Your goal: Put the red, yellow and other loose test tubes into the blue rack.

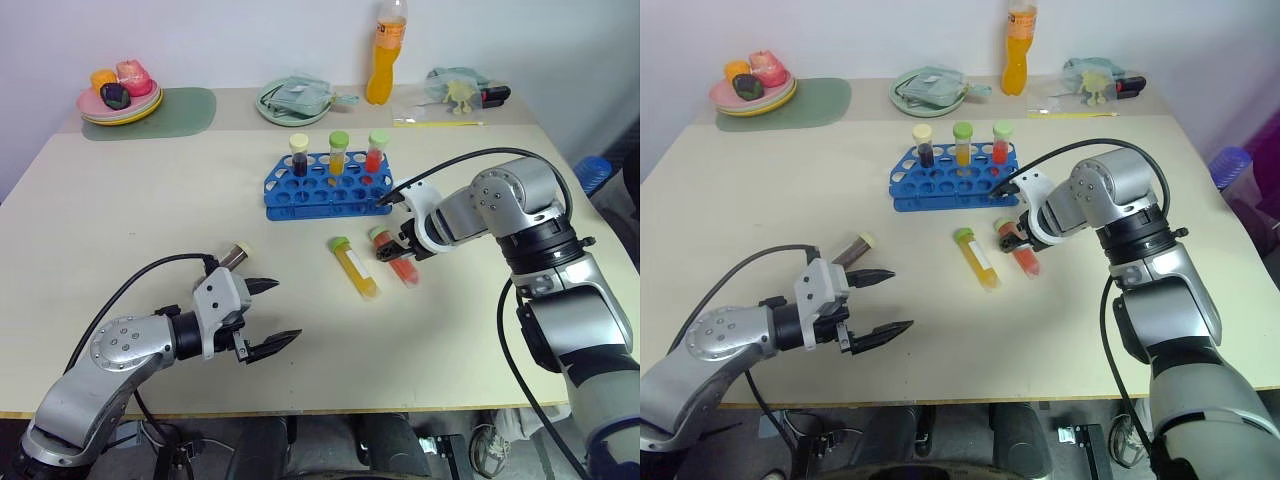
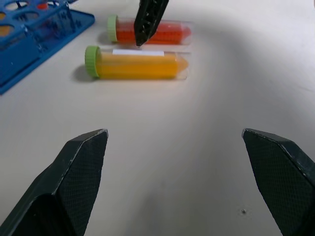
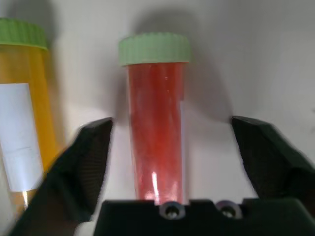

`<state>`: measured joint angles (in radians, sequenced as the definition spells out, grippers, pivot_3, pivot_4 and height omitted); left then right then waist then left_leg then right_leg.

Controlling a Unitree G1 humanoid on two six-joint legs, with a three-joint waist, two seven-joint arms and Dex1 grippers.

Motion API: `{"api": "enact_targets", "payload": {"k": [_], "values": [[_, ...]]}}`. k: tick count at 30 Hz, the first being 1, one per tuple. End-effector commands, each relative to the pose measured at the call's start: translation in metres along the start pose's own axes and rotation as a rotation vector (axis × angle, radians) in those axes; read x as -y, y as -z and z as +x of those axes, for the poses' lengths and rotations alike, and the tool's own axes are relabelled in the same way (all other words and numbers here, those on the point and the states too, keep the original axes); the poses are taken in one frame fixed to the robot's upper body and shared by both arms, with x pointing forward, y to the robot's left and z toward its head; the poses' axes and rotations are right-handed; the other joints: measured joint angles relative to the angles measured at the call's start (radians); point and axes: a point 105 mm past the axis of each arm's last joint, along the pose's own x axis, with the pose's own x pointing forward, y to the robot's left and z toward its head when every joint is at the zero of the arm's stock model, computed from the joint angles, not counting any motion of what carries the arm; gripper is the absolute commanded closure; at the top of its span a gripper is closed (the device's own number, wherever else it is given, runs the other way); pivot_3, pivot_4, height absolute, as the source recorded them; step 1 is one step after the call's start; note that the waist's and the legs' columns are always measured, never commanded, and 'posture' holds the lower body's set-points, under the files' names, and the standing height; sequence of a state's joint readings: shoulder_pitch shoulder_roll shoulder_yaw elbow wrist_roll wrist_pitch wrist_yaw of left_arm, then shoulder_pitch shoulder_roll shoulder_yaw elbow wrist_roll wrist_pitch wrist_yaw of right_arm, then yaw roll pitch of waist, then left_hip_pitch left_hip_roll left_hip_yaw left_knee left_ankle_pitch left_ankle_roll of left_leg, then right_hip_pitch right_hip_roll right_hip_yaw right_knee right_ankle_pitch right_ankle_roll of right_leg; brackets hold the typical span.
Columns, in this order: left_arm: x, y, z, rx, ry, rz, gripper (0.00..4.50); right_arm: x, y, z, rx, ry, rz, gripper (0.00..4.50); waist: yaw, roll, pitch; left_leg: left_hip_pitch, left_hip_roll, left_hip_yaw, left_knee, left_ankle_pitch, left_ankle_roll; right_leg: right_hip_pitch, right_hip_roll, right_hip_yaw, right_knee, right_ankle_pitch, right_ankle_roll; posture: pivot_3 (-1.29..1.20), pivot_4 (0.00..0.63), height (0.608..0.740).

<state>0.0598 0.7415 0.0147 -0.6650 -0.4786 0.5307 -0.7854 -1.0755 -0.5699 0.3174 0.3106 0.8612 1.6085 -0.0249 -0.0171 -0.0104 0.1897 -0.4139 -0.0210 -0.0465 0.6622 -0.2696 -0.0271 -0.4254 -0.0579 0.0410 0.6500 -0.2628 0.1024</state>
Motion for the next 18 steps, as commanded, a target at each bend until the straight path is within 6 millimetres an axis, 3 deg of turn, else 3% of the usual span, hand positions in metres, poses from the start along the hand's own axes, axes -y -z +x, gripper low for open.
{"api": "enact_targets", "payload": {"k": [1,3,5,8,13,15,18], "values": [[0.002,-0.011,-0.001,0.024,0.005,0.038,0.00,-0.004,-0.011,-0.010,0.046,0.003,-0.017,2.36,-0.001,0.000,0.000,0.000,0.000,0.000,0.000,0.000,0.000,0.000,0.000,0.000,0.000,0.000,0.000,0.00,0.150,0.729],[0.001,-0.010,-0.002,0.022,0.003,0.038,0.00,-0.004,-0.014,-0.013,0.063,0.014,-0.026,3.34,-0.001,0.000,0.000,0.000,0.000,0.000,0.000,0.000,0.000,0.000,0.001,0.000,0.000,0.000,0.000,0.00,0.150,0.729],[0.000,-0.009,-0.003,0.018,-0.005,0.036,0.00,-0.006,-0.022,-0.022,0.106,0.012,-0.037,3.34,-0.001,0.000,0.000,0.000,0.000,0.000,0.000,0.000,0.000,0.000,0.001,0.000,0.000,0.000,0.000,0.00,0.150,0.729],[-0.007,-0.004,-0.008,0.021,-0.062,0.014,0.00,-0.016,-0.043,-0.056,0.329,0.008,-0.147,3.34,-0.001,0.001,0.001,0.000,0.000,0.000,0.000,0.000,0.000,-0.001,0.001,0.000,0.000,0.000,0.000,0.00,0.150,0.729],[-0.021,0.003,-0.014,0.053,-0.193,-0.037,0.00,-0.042,-0.071,-0.101,0.915,-0.200,-0.149,3.34,0.003,-0.001,-0.001,-0.001,0.002,-0.002,0.001,-0.001,0.001,0.000,0.002,-0.001,-0.001,0.000,0.000,0.00,0.150,0.729],[-0.026,0.001,-0.010,0.093,-0.235,-0.059,0.00,-0.047,-0.079,-0.104,1.089,-0.210,-0.127,3.34,0.001,-0.001,-0.001,-0.001,0.001,-0.001,0.002,-0.001,0.001,0.001,0.002,-0.001,0.000,0.000,0.001,0.00,0.150,0.729],[-0.032,-0.005,-0.001,0.143,-0.264,-0.070,0.00,-0.044,-0.089,-0.086,1.232,-0.112,-0.113,3.34,0.000,-0.001,-0.001,0.000,0.001,0.000,0.004,-0.001,0.001,0.001,0.002,0.000,0.002,0.001,0.003,0.00,0.150,0.729]]}}
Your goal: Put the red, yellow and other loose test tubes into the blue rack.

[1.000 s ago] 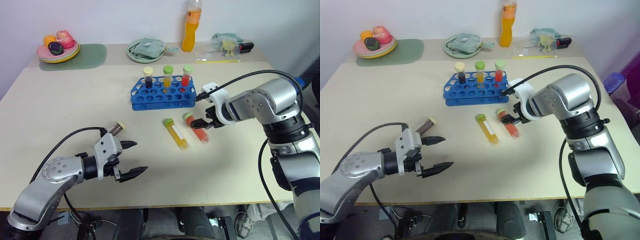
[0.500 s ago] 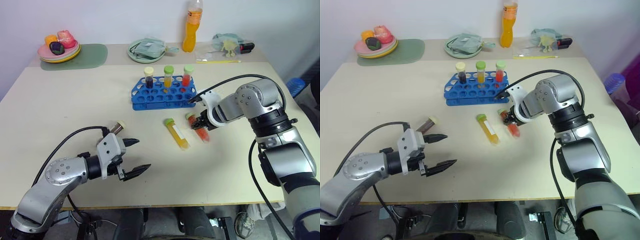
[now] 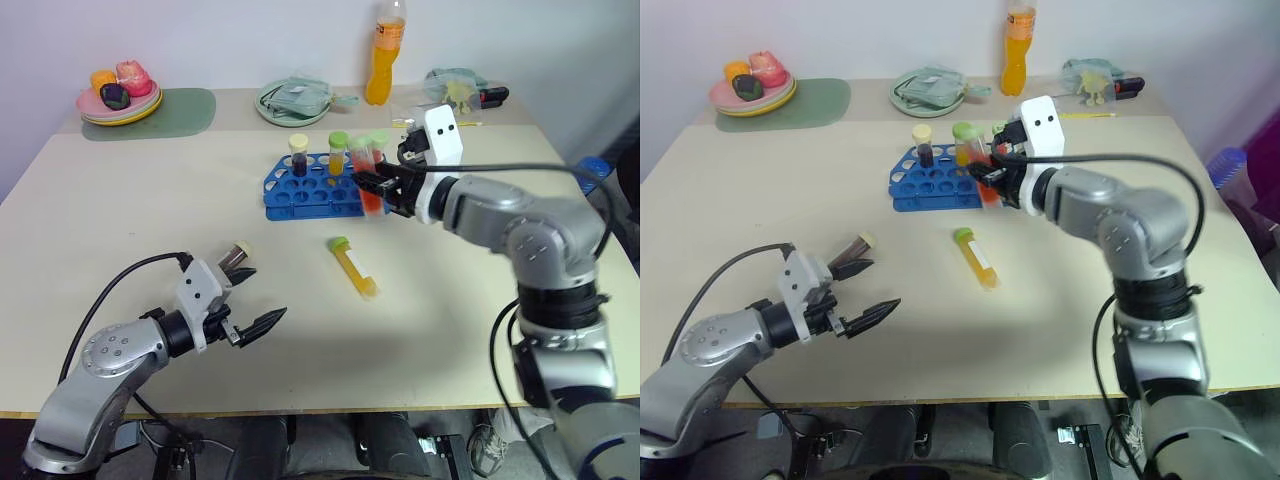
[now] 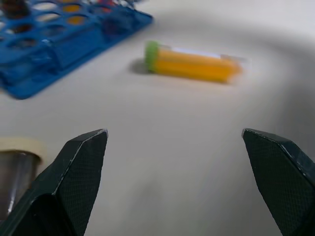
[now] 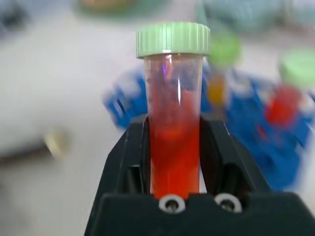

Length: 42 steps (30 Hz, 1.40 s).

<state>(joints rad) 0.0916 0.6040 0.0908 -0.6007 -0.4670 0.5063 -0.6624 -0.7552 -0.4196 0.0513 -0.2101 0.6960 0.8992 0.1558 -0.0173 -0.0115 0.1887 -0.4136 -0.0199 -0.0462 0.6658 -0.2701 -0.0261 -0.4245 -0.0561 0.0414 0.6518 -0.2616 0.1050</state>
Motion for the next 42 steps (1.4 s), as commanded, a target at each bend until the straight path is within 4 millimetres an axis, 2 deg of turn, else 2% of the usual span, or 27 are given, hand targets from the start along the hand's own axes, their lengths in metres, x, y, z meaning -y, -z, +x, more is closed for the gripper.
{"api": "enact_targets", "payload": {"k": [1,6,11,16,23,30,37,38,40,42], "values": [[-0.002,-0.014,0.010,0.074,-0.023,0.030,0.00,0.011,-0.017,0.012,0.254,0.109,-0.106,3.34,0.000,0.000,0.000,0.001,0.000,0.000,0.000,0.000,0.000,0.000,0.000,0.000,0.001,0.000,0.000,0.00,0.150,0.729],[-0.002,-0.021,0.015,0.102,-0.013,0.034,0.00,0.031,0.001,0.025,0.346,0.222,-0.125,3.34,-0.001,0.000,0.000,0.001,0.000,0.002,-0.001,0.000,-0.001,0.000,0.000,0.001,0.001,0.000,0.000,0.00,0.150,0.729],[-0.001,-0.032,0.013,0.131,-0.012,0.045,0.00,0.054,0.018,0.030,0.381,0.311,-0.135,3.34,-0.001,0.000,0.000,0.002,0.000,0.002,-0.001,0.001,-0.001,-0.001,0.000,0.001,0.001,0.000,0.000,0.00,0.150,0.729],[0.002,-0.037,0.011,0.124,-0.006,0.049,0.00,0.064,0.030,0.034,0.370,0.353,-0.154,3.34,-0.003,0.001,0.000,0.002,0.000,0.002,-0.001,0.001,-0.002,-0.001,0.000,0.002,0.002,0.000,0.000,0.00,0.150,0.729],[0.001,-0.040,0.011,0.125,-0.007,0.046,0.00,0.064,0.039,0.040,0.364,0.354,-0.158,3.34,-0.004,0.001,0.000,0.003,0.000,0.002,-0.002,0.001,-0.002,-0.001,0.000,0.002,0.002,0.000,0.000,0.00,0.150,0.729],[0.002,-0.037,0.009,0.118,-0.008,0.043,0.00,0.061,0.040,0.047,0.374,0.342,-0.142,3.34,-0.004,0.001,0.000,0.003,0.000,0.002,-0.002,0.001,-0.002,-0.001,0.000,0.002,0.002,0.000,0.000,0.00,0.150,0.729],[0.001,-0.033,0.007,0.113,-0.012,0.045,0.00,0.061,0.049,0.048,0.372,0.357,-0.132,3.34,-0.005,0.001,0.000,0.003,0.000,0.002,-0.002,0.001,-0.002,-0.001,0.000,0.003,0.003,0.000,0.000,0.00,0.150,0.729],[0.002,-0.033,0.007,0.113,-0.013,0.046,0.00,0.060,0.050,0.048,0.375,0.355,-0.130,2.55,-0.006,0.001,0.000,0.003,0.000,0.002,-0.002,0.001,-0.002,-0.001,0.000,0.003,0.003,0.000,0.000,0.00,0.150,0.729],[0.001,-0.034,0.007,0.114,-0.013,0.047,0.00,0.059,0.049,0.048,0.391,0.344,-0.116,1.75,-0.006,0.001,0.000,0.003,0.000,0.002,-0.002,0.001,-0.002,-0.001,0.000,0.003,0.003,0.000,0.000,0.00,0.150,0.729],[0.001,-0.034,0.006,0.113,-0.015,0.048,0.00,0.058,0.043,0.046,0.423,0.338,-0.121,0.67,-0.006,0.001,0.000,0.003,0.000,0.002,-0.002,0.001,-0.002,-0.001,0.000,0.003,0.003,0.000,0.000,0.00,0.150,0.729]]}}
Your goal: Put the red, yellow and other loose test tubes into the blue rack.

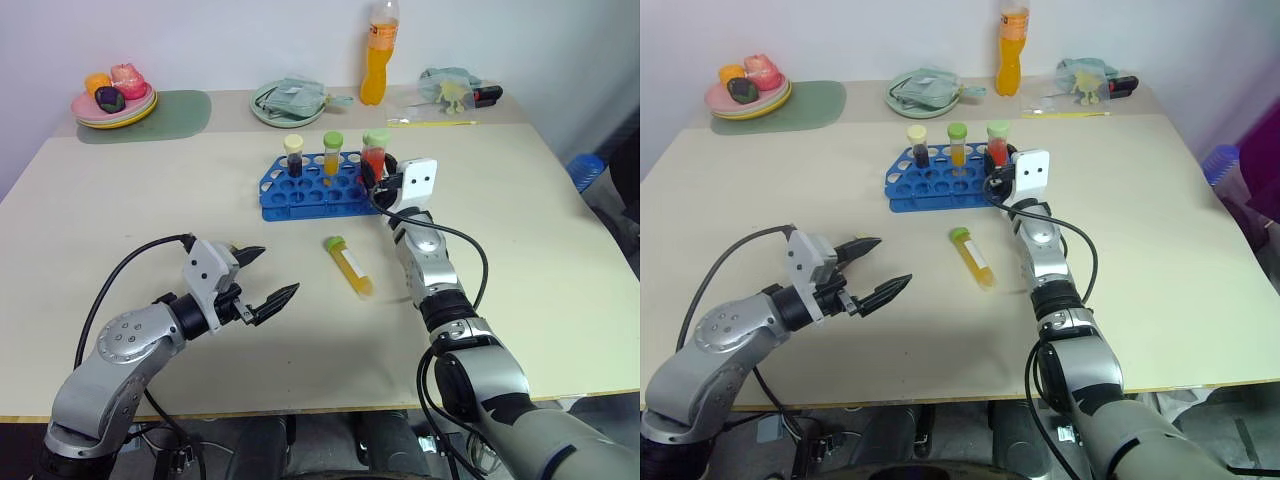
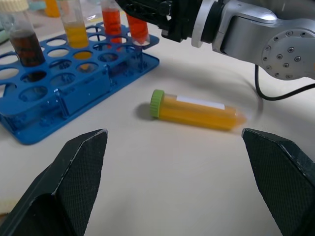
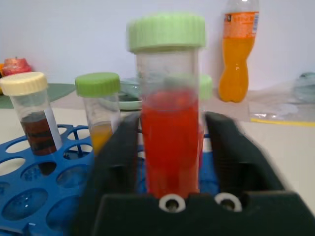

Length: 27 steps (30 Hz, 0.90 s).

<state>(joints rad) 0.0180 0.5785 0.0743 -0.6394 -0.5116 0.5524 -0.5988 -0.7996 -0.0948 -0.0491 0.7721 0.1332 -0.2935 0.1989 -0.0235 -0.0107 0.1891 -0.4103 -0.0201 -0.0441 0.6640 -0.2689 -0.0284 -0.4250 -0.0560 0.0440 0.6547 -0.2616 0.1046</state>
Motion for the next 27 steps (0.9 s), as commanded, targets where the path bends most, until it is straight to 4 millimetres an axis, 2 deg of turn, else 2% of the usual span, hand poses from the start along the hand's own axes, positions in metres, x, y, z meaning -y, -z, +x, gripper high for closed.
{"api": "enact_targets", "payload": {"k": [1,4,7,9,12,14,16,18,20,23,27], "values": [[-0.001,-0.012,-0.004,0.041,-0.009,0.048,0.00,-0.003,-0.027,0.006,0.116,-0.013,0.005,0.11,0.000,0.000,0.000,0.000,0.000,0.000,0.000,0.000,0.000,0.000,0.000,0.000,0.000,0.000,0.000,0.00,0.150,0.729],[-0.002,-0.011,-0.004,0.038,-0.011,0.052,0.00,0.007,-0.036,0.003,0.142,0.018,-0.047,0.02,0.003,0.000,0.000,0.000,0.000,0.000,0.000,0.000,0.000,0.000,0.000,0.000,0.000,0.000,0.000,0.00,0.150,0.729],[-0.005,-0.011,-0.007,0.041,-0.032,0.052,0.00,0.038,-0.063,-0.011,0.181,0.053,-0.103,0.02,0.011,0.000,0.000,0.000,0.000,0.000,0.000,0.000,0.000,0.000,-0.001,0.000,0.000,0.000,0.000,0.00,0.150,0.729],[-0.006,-0.009,-0.010,0.039,-0.041,0.049,0.00,0.047,-0.079,-0.021,0.173,0.007,-0.127,0.02,0.013,0.000,0.000,0.000,-0.001,0.000,0.000,0.000,0.000,0.000,-0.001,0.000,0.000,0.000,0.000,0.00,0.150,0.729],[-0.008,-0.006,-0.013,0.027,-0.050,0.050,0.00,0.050,-0.089,-0.036,0.072,-0.122,-0.125,0.02,0.008,0.000,0.000,0.000,-0.001,0.000,0.000,0.000,0.001,0.001,-0.002,0.000,-0.001,0.000,0.000,0.00,0.150,0.729],[-0.009,-0.004,-0.017,0.011,-0.043,0.057,0.00,0.044,-0.088,-0.054,-0.094,-0.276,-0.102,0.02,0.006,0.001,0.000,0.000,0.000,0.000,0.000,0.000,0.001,0.001,-0.001,0.000,0.000,0.000,0.000,0.00,0.150,0.729],[-0.010,0.001,-0.022,-0.035,0.010,0.070,0.00,0.029,-0.078,-0.084,-0.395,-0.468,-0.137,0.02,0.008,0.003,0.001,0.000,0.001,0.000,-0.001,0.000,0.001,0.001,-0.001,0.000,0.000,0.000,0.000,0.00,0.150,0.729],[-0.011,0.007,-0.026,-0.075,0.052,0.081,0.00,0.024,-0.071,-0.101,-0.614,-0.491,-0.142,0.02,0.006,0.003,0.001,0.000,0.001,0.000,-0.001,0.000,0.001,0.001,-0.003,0.000,-0.001,-0.001,-0.001,0.00,0.150,0.729],[-0.015,0.015,-0.031,-0.128,0.089,0.089,0.00,0.009,-0.072,-0.103,-0.755,-0.494,-0.042,0.02,-0.007,0.002,0.000,0.002,0.002,0.001,-0.001,-0.001,0.001,0.002,-0.002,0.001,-0.001,-0.001,-0.002,0.00,0.150,0.729],[-0.022,0.029,-0.039,-0.204,0.136,0.117,0.00,-0.021,-0.074,-0.105,-0.894,-0.559,-0.040,0.02,-0.020,0.003,0.000,0.003,0.004,0.001,-0.001,0.000,0.001,0.001,0.000,0.001,0.000,-0.001,-0.005,0.00,0.150,0.729],[-0.027,0.034,-0.041,-0.211,0.150,0.138,0.00,-0.035,-0.054,-0.095,-1.021,-0.528,-0.054,0.02,-0.013,0.001,0.000,0.001,0.004,0.001,-0.002,-0.001,0.001,0.001,-0.001,0.000,-0.002,-0.001,-0.004,0.00,0.150,0.729]]}}
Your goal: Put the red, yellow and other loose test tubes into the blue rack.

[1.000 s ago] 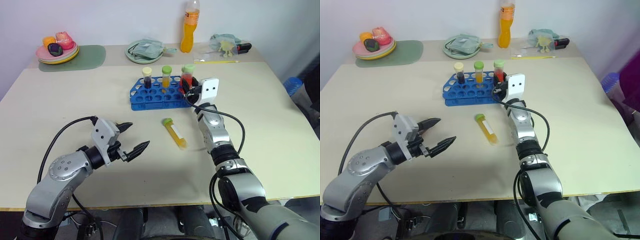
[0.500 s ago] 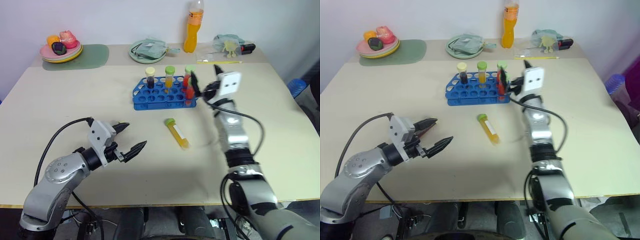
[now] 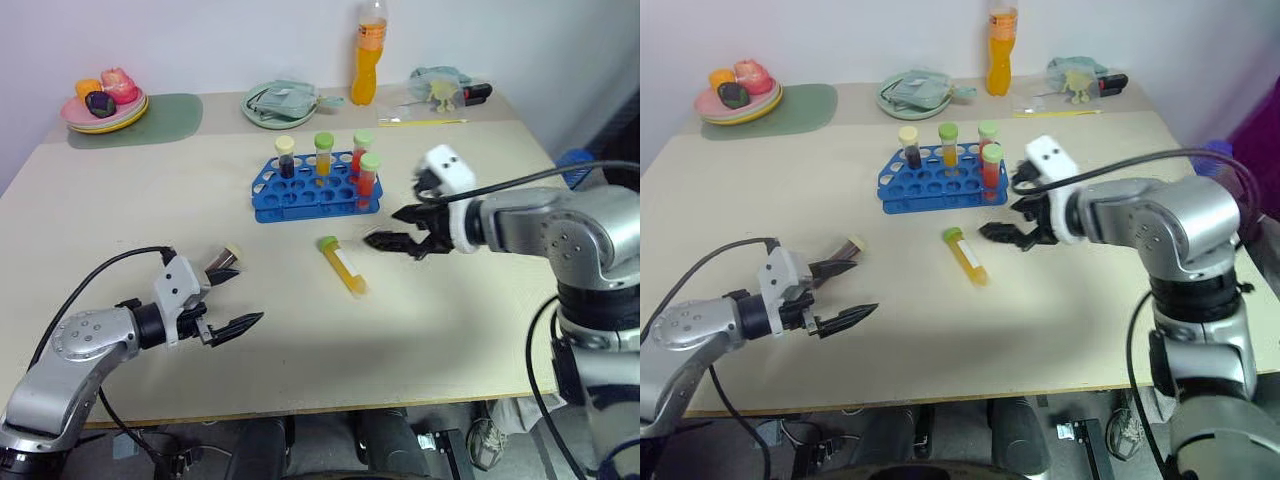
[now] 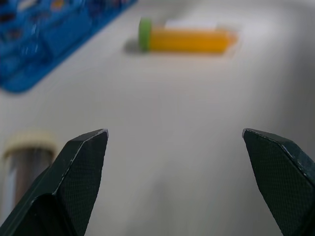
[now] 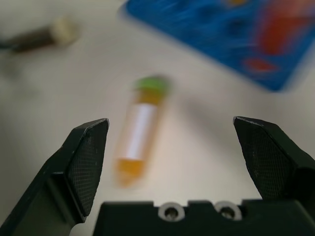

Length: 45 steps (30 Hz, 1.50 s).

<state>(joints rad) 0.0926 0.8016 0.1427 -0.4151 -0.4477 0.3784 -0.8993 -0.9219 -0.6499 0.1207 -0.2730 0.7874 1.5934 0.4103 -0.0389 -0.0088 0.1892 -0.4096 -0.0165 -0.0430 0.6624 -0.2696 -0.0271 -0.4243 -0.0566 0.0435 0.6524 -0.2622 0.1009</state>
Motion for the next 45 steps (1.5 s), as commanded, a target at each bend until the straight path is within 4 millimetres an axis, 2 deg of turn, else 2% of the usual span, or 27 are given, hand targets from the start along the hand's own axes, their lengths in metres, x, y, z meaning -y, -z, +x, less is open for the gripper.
{"api": "enact_targets", "payload": {"k": [1,5,9,20,23,27,30,33,35,38,39,42,43,45], "values": [[0.000,-0.004,0.000,0.022,0.018,0.046,0.00,0.005,0.006,0.020,-0.116,0.058,0.053,0.02,0.003,-0.001,0.000,-0.001,-0.001,0.000,0.000,0.000,0.000,0.000,-0.002,0.000,-0.001,0.000,0.000,0.00,0.150,0.729],[0.007,-0.006,0.002,0.042,0.029,0.041,0.00,0.008,0.011,0.038,-0.208,0.101,0.135,0.02,0.003,-0.001,0.000,-0.002,-0.004,0.004,0.001,-0.002,0.003,0.000,-0.007,0.001,-0.002,0.000,0.001,0.00,0.150,0.729],[0.016,-0.006,0.002,0.059,0.044,0.022,0.00,0.001,0.008,0.052,-0.256,0.099,0.185,0.02,-0.003,-0.001,0.000,-0.002,-0.003,0.006,0.001,-0.003,0.005,-0.002,-0.007,0.001,-0.002,0.000,0.001,0.00,0.150,0.729],[0.025,0.007,0.001,0.064,0.029,0.002,0.00,-0.001,0.011,0.067,-0.333,0.189,0.250,0.02,-0.005,-0.001,0.000,-0.002,-0.002,0.008,0.001,-0.003,0.005,-0.003,-0.005,0.001,-0.001,0.001,0.001,0.00,0.150,0.729],[0.027,0.009,0.001,0.069,0.028,-0.001,0.00,-0.001,0.012,0.069,-0.339,0.205,0.259,0.84,-0.005,-0.001,0.000,-0.002,-0.002,0.008,0.001,-0.003,0.005,-0.002,-0.005,0.001,-0.001,0.001,0.001,0.00,0.150,0.729],[0.028,0.012,0.001,0.070,0.027,-0.004,0.00,-0.002,0.004,0.067,-0.310,0.203,0.263,2.77,-0.005,-0.001,0.000,-0.002,-0.002,0.008,0.001,-0.003,0.005,-0.003,-0.004,0.001,-0.001,0.001,0.001,0.00,0.150,0.729],[0.028,0.013,0.001,0.070,0.025,-0.003,0.00,-0.006,-0.009,0.062,-0.249,0.184,0.249,2.77,-0.005,-0.001,0.000,-0.002,-0.002,0.008,0.001,-0.003,0.005,-0.003,-0.004,0.001,-0.001,0.001,0.001,0.00,0.150,0.729],[0.023,0.008,0.001,0.074,0.010,0.002,0.00,-0.010,-0.033,0.045,-0.107,0.162,0.183,2.77,-0.005,-0.001,0.000,-0.002,-0.002,0.008,0.001,-0.003,0.005,-0.003,-0.003,0.001,-0.002,0.001,0.001,0.00,0.150,0.729],[0.019,0.004,0.000,0.090,-0.017,-0.007,0.00,-0.023,-0.055,0.027,0.086,0.069,0.137,2.77,-0.003,-0.001,0.000,-0.002,-0.002,0.008,0.001,-0.003,0.006,-0.003,-0.003,0.001,-0.002,0.001,0.001,0.00,0.150,0.729],[0.016,-0.003,0.000,0.125,-0.056,-0.028,0.00,-0.025,-0.084,0.006,0.444,0.015,0.134,2.77,-0.003,-0.002,-0.001,-0.002,-0.002,0.007,0.001,-0.004,0.007,-0.002,-0.003,0.000,-0.003,0.001,0.002,0.00,0.150,0.729],[0.015,-0.005,0.001,0.134,-0.065,-0.033,0.00,-0.018,-0.080,0.006,0.461,0.066,0.094,2.77,-0.004,-0.002,-0.001,-0.002,-0.002,0.007,0.001,-0.004,0.007,-0.001,-0.003,0.000,-0.004,0.001,0.003,0.00,0.150,0.729],[0.018,-0.013,0.007,0.150,-0.062,-0.035,0.00,0.012,-0.040,0.024,0.302,0.195,0.105,2.77,-0.002,-0.003,-0.002,-0.002,-0.002,0.008,0.002,-0.004,0.007,-0.001,-0.003,0.001,-0.004,0.001,0.004,0.00,0.150,0.729],[0.019,-0.015,0.008,0.153,-0.057,-0.036,0.00,0.012,-0.031,0.027,0.265,0.170,0.131,2.77,-0.002,-0.003,-0.002,-0.001,-0.002,0.008,0.002,-0.004,0.007,0.000,-0.004,0.001,-0.004,0.002,0.004,0.00,0.150,0.729],[0.020,-0.018,0.009,0.151,-0.045,-0.038,0.00,0.005,-0.028,0.027,0.242,0.133,0.115,2.77,-0.004,-0.002,-0.001,-0.001,-0.002,0.008,0.002,-0.004,0.007,-0.001,-0.005,0.002,-0.003,0.002,0.004,0.00,0.150,0.729]]}}
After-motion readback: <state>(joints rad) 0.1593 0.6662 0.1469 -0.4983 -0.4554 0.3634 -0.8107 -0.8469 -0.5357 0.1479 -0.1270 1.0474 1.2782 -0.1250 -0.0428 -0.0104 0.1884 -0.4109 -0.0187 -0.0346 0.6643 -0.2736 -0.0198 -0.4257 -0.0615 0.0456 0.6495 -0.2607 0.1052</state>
